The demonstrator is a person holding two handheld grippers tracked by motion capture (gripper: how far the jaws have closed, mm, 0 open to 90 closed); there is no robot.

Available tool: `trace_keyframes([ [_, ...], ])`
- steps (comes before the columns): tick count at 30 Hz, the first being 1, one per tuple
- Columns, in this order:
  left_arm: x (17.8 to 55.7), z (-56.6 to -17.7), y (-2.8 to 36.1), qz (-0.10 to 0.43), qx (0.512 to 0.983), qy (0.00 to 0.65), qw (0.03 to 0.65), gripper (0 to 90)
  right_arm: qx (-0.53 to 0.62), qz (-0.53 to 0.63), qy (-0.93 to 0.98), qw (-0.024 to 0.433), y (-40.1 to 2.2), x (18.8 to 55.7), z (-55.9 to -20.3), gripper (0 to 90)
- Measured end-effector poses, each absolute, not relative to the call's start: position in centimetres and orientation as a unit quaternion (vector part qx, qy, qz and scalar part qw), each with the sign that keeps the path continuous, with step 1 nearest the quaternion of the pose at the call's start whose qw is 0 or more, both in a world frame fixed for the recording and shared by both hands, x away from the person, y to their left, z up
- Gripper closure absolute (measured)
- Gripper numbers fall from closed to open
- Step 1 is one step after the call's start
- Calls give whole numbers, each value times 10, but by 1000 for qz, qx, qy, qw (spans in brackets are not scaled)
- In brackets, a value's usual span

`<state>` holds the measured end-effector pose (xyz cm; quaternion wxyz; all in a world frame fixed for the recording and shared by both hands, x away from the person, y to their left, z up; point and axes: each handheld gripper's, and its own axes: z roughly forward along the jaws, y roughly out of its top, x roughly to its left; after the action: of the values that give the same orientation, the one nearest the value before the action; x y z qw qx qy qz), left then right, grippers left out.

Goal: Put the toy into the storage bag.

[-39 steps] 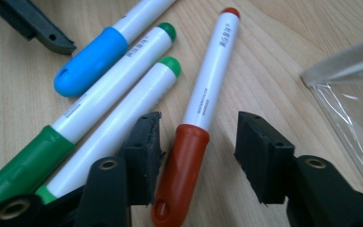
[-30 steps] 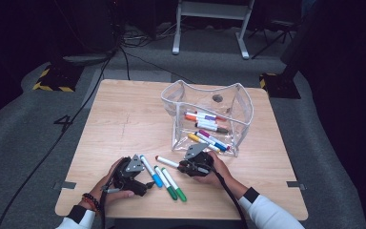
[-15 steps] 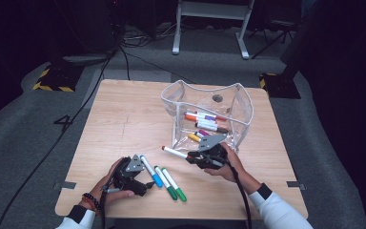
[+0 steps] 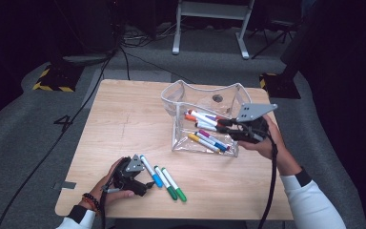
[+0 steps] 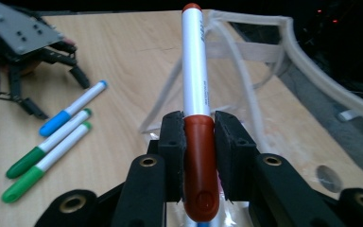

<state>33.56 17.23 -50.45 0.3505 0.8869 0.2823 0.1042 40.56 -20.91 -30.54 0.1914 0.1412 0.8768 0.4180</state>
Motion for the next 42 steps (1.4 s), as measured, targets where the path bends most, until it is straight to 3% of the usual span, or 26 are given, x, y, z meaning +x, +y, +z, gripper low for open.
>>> trace_keyframes([
  [8, 336, -504, 172, 104, 887, 282, 350, 101, 174, 377, 885, 212, -222, 447, -296, 743],
  [18, 336, -504, 172, 104, 887, 282, 351, 101, 209, 330, 907, 159, -216, 488, -317, 742],
  [31, 336, -505, 172, 104, 887, 282, 351, 101, 175, 249, 949, 84, -194, 490, -329, 741],
  [34, 336, -505, 172, 104, 887, 281, 351, 101, 176, 240, 951, 82, -192, 490, -329, 738],
  [35, 336, -505, 172, 104, 887, 282, 351, 101, 185, 237, 950, 84, -193, 492, -330, 685],
  [42, 336, -505, 172, 104, 887, 281, 351, 101, 195, 241, 944, 110, -196, 493, -327, 625],
])
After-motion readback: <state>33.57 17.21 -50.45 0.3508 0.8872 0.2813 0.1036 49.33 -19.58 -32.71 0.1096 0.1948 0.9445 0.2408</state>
